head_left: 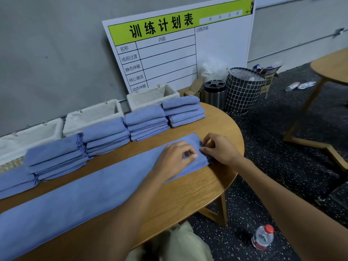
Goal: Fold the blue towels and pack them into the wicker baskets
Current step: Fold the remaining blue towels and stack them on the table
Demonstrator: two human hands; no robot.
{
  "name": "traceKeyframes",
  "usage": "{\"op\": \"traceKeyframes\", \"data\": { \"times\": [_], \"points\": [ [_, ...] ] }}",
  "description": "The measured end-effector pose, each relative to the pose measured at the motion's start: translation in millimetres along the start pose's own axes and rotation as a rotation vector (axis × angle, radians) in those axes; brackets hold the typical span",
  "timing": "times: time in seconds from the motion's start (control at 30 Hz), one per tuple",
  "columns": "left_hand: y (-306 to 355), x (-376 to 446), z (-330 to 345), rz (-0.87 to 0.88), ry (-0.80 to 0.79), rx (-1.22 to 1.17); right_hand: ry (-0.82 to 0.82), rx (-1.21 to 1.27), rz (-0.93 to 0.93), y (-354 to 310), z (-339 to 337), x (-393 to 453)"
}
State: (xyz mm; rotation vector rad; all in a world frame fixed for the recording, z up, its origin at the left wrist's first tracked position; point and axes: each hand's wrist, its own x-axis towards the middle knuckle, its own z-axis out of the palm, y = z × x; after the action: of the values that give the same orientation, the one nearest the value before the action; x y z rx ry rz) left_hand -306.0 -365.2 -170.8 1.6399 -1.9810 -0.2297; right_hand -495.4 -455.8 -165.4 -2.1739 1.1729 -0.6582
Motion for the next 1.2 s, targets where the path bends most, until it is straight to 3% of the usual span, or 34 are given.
{"op": "traceKeyframes", "data": {
  "times": [0.17, 0.4, 0.67, 0.83, 0.97, 1.2],
  "points": [
    [11, -23, 3, -0.035, 0.012, 0.099, 0.017, -0.055, 0.001, -1, 2, -11],
    [25, -26, -1, -0.025, 0.018, 0.160, 0.011, 0.052, 0.070, -5, -5, -13],
    [30, -26, -1, 0.058, 0.077, 0.243, 0.034, 0.111, 0.068, 0, -7, -13],
    [22, -32, 5, 0.090, -0.059, 0.219, -0.044, 0.056, 0.066, 4, -5, -15],
    [24, -27, 3, 0.048, -0.088, 0.167, -0.081, -0.111, 0.015, -2, -8, -16],
    [25, 4, -10, -0.112, -0.043, 0.186, -0.097, -0.118, 0.066, -1, -6, -13]
  ]
}}
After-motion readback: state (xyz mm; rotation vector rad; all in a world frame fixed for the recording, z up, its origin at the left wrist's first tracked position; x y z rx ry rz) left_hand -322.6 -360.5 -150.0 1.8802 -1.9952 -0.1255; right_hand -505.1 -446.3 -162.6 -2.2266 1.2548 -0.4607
